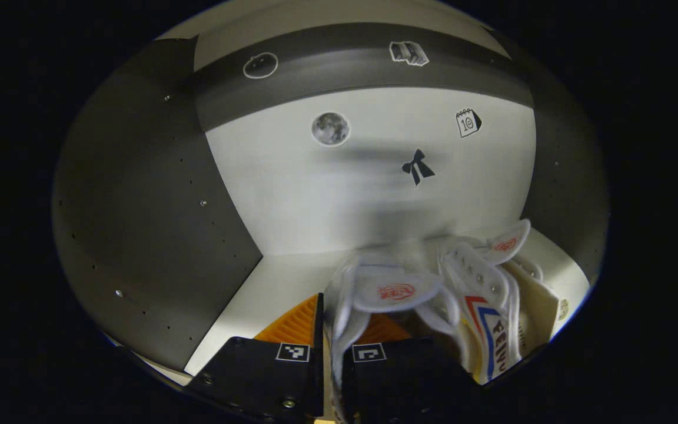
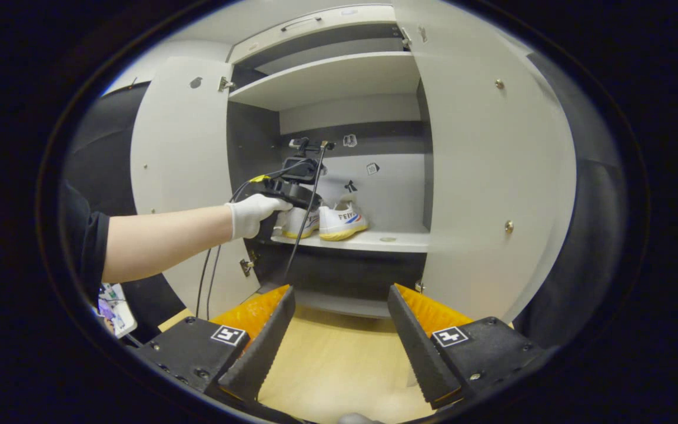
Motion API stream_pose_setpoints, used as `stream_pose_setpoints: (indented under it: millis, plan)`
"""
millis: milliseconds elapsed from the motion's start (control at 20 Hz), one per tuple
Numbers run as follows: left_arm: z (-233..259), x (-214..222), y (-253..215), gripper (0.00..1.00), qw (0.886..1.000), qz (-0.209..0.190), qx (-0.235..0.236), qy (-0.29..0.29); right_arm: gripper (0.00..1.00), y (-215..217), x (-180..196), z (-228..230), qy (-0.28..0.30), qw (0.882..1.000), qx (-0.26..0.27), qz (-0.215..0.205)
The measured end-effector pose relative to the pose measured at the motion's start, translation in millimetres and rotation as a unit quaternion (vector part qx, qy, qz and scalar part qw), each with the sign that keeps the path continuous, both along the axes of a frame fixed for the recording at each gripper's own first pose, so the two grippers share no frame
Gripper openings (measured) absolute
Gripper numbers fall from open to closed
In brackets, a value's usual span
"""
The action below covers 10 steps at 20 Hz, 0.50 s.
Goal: Grab one shoe with the right hand and put it into the shoe cabinet, grab the other shoe with the left hand and put it into the shoe cabinet; then close the right door with the right hand and the left door with the left hand.
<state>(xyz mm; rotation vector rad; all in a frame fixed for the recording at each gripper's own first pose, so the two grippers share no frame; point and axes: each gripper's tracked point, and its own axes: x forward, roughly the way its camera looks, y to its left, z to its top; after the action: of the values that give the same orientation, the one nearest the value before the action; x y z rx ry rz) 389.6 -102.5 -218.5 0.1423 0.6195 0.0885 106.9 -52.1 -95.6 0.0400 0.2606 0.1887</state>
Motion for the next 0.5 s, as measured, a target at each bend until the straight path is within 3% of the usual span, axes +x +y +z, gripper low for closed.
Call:
stream_pose_setpoints:
  millis: [250, 300, 350, 450, 500]
  plan:
    - [9, -3, -4, 0.11, 1.000, -0.009, -0.018, -0.010, 1.00, 6, 1, 0, 0.001, 1.000, -0.001, 0.007]
    - [12, -3, -6, 0.12, 1.000, -0.011, -0.026, -0.014, 1.00, 9, 0, 1, 0.001, 1.000, 0.000, 0.009]
    - [14, -6, -8, 0.20, 0.999, -0.017, -0.036, -0.017, 1.00, 11, -1, 3, -0.002, 1.000, 0.000, 0.011]
    - [24, -8, -10, 0.17, 0.998, -0.026, -0.045, -0.031, 1.00, 13, -2, 7, -0.009, 1.000, -0.005, 0.011]
    - [26, -12, -14, 0.45, 0.997, -0.034, -0.056, -0.031, 1.00, 14, -3, 9, -0.012, 1.000, -0.007, 0.011]
